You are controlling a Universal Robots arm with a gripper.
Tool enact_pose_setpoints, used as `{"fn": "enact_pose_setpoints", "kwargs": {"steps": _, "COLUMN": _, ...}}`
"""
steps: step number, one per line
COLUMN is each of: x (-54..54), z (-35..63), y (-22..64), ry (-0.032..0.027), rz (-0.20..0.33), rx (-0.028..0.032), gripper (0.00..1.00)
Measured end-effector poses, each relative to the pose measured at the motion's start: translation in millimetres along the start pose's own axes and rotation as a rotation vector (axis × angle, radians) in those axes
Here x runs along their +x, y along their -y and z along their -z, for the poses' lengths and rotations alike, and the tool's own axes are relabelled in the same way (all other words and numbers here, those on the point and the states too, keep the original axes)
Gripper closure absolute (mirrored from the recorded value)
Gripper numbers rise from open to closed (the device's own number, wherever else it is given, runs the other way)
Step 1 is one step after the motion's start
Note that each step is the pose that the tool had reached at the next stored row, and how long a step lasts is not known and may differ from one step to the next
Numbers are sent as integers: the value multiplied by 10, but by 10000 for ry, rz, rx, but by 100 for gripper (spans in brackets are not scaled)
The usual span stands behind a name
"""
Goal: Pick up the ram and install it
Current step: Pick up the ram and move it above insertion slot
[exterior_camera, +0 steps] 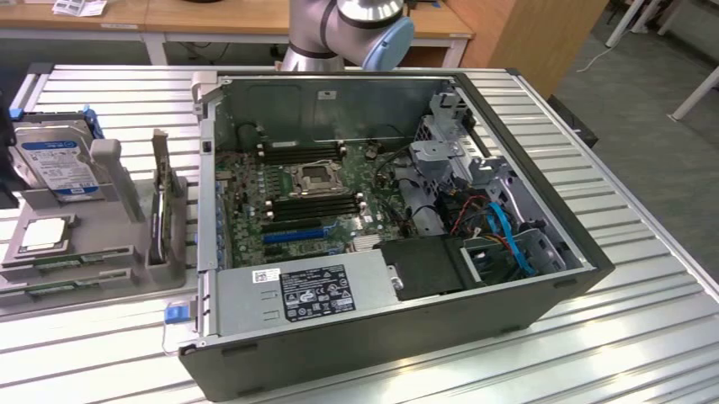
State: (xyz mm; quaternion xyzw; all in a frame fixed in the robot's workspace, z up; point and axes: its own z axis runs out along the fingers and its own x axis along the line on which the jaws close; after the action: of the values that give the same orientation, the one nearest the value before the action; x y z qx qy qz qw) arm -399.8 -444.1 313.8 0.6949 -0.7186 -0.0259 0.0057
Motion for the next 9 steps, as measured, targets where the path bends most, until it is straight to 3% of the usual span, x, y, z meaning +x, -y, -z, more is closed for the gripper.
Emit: {"fn": "enact_pose_setpoints", "kwargs": {"steps": 9, "x": 2, "z": -59, "y": 3, "ry": -1, "rz": 1, "rx": -1, "gripper": 71}}
